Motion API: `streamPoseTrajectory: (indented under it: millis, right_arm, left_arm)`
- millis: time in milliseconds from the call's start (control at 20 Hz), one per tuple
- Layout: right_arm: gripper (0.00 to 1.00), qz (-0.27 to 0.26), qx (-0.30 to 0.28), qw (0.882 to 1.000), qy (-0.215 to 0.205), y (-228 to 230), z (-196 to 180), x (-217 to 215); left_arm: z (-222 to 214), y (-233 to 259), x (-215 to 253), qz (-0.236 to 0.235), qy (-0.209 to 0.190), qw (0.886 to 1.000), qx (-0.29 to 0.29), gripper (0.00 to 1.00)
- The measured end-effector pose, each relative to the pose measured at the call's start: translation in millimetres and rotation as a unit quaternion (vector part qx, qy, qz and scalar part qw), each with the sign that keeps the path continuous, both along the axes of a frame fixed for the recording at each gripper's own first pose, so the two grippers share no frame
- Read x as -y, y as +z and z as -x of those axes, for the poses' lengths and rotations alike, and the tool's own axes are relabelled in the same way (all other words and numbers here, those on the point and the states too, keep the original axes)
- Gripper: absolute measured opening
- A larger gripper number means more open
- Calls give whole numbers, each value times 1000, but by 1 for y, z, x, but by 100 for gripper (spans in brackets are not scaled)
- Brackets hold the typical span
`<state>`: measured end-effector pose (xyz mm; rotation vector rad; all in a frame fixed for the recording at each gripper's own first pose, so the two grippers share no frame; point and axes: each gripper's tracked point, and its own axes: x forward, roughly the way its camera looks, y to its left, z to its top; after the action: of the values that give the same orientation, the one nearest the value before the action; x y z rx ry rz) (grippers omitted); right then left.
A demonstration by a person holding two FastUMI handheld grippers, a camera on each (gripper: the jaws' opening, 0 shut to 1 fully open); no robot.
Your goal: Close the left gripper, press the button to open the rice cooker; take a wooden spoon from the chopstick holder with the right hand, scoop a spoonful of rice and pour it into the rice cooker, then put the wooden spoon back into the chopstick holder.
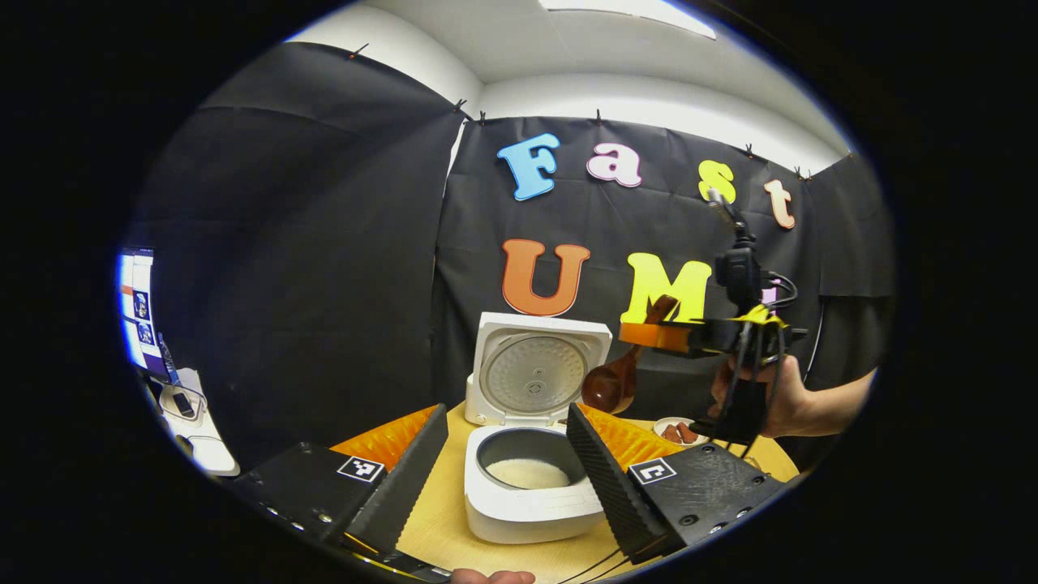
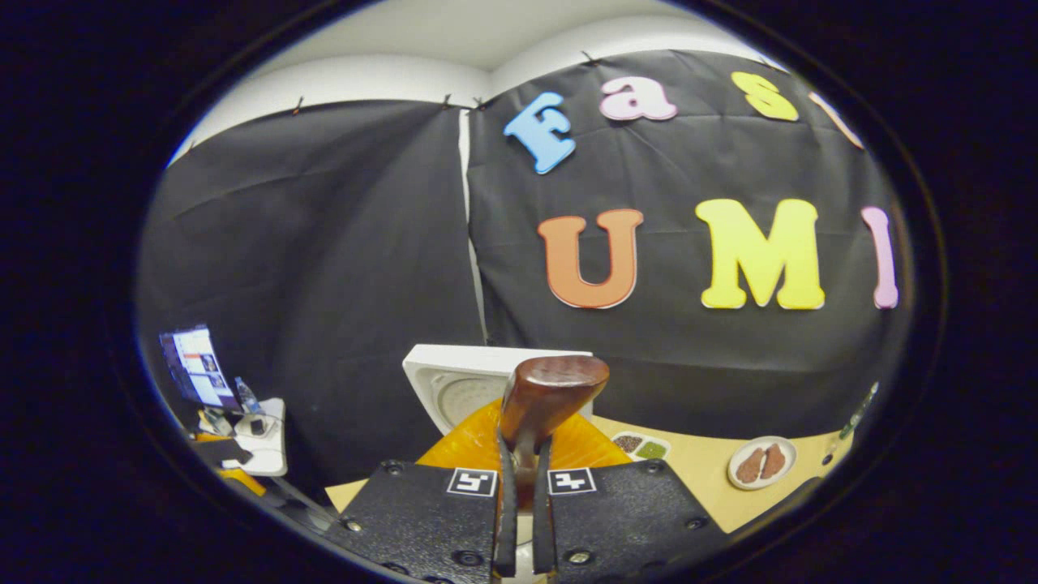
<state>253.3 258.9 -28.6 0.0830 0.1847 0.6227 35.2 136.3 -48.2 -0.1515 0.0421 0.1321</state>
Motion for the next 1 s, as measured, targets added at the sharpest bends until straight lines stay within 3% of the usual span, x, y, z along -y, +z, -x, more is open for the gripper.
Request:
streamPoseTrajectory:
  millis: [300, 500, 700, 1000]
  right_arm:
    - [10, -77, -50, 991, -102, 7, 15, 139]
    - [7, -58, -47, 980, -185, -11, 37, 238]
    - [7, -42, -68, 962, -261, -46, 63, 326]
    - [10, -34, -111, 939, -323, -111, 52, 399]
  left_arm:
    - [-24, 10, 47, -18, -48, 999, 10, 94]
    - [-41, 7, 84, -7, -80, 997, -3, 94]
    - [-53, 9, 118, -8, -109, 994, -10, 94]
    - [-72, 17, 147, -22, -130, 991, -10, 94]
